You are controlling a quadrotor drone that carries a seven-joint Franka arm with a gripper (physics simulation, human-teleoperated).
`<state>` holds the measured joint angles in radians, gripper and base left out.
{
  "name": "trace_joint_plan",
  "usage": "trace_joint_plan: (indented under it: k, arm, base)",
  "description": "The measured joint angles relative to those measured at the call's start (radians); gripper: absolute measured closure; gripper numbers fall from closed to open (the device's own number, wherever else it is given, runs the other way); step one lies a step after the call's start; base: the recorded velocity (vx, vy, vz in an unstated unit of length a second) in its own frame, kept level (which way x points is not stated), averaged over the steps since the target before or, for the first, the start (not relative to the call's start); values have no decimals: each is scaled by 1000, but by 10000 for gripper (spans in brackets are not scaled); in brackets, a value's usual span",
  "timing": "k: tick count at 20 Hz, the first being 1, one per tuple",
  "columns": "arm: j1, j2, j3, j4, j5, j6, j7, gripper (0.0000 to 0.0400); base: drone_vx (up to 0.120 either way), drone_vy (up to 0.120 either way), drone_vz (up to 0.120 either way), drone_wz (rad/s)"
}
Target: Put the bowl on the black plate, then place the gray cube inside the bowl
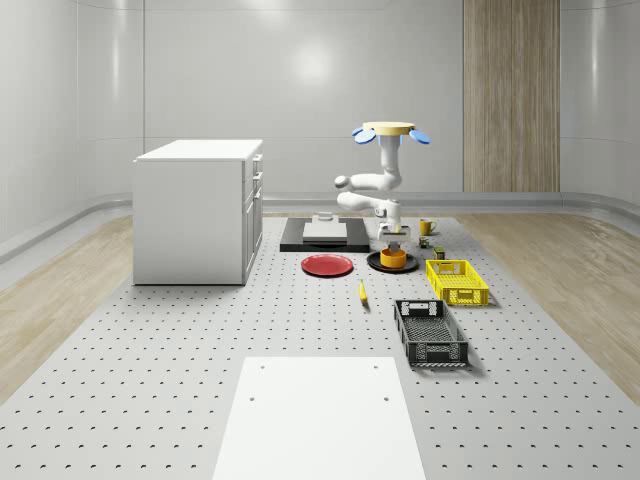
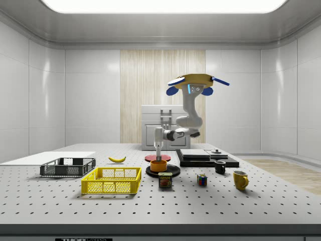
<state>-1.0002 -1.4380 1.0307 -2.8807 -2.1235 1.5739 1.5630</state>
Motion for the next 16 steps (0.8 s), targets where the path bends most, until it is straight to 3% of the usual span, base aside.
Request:
trace_joint_plan:
  k: [16]
  arm:
    - [-40,8,-149,90,-142,81,-6,150]
  base:
    - [-5,0,0,0]
